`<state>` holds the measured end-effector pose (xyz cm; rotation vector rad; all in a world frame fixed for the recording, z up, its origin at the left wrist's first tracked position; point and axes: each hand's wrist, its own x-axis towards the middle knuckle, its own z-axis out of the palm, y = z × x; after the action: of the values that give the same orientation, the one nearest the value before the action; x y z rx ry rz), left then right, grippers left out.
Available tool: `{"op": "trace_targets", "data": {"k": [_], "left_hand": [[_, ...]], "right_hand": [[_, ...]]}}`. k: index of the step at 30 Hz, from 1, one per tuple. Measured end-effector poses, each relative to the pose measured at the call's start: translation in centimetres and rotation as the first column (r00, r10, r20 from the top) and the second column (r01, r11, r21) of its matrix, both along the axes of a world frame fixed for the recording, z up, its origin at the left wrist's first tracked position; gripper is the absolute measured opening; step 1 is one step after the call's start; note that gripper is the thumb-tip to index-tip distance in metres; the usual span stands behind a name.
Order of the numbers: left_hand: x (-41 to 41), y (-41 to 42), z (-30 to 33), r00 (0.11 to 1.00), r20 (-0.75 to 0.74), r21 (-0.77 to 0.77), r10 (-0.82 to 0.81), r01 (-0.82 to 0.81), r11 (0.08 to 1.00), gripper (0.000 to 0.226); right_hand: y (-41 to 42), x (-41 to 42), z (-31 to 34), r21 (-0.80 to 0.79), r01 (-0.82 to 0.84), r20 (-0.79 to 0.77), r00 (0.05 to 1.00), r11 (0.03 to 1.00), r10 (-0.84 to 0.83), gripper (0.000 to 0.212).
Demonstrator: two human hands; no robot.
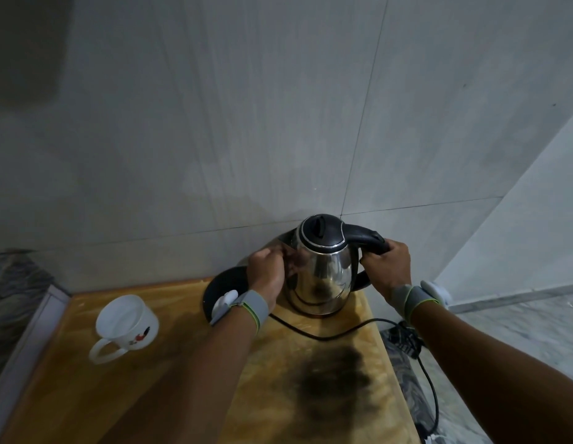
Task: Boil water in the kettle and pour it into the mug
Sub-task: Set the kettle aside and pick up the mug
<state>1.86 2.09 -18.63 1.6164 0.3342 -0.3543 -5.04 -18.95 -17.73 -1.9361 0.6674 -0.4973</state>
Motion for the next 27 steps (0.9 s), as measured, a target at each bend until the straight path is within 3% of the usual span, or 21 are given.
{"op": "trace_targets", "data": {"k": [13, 22, 27], "left_hand": [[0.6, 1.0, 2.5, 0.996, 0.093, 0.111, -0.003, -0.007, 0.994, 0.030], [1.9, 3.4, 6.9, 0.973, 0.228, 0.170, -0.034, -0.005, 0.985, 0.051], [1.9, 5.2, 10.1, 0.952, 0.297, 0.219, -0.076, 0.009, 0.976, 0.034]], "right_hand": [[-0.7, -1.0, 2.0, -0.094, -0.118, -0.163, 0.981, 0.989, 0.102, 0.005], [-0.5, -1.5, 6.9, -0.034, -0.272, -0.133, 0.955, 0.962, 0.266, 0.055], [1.2, -0.3, 10.5, -0.085, -0.292, -0.081, 0.955, 0.953, 0.286, 0.066]]}}
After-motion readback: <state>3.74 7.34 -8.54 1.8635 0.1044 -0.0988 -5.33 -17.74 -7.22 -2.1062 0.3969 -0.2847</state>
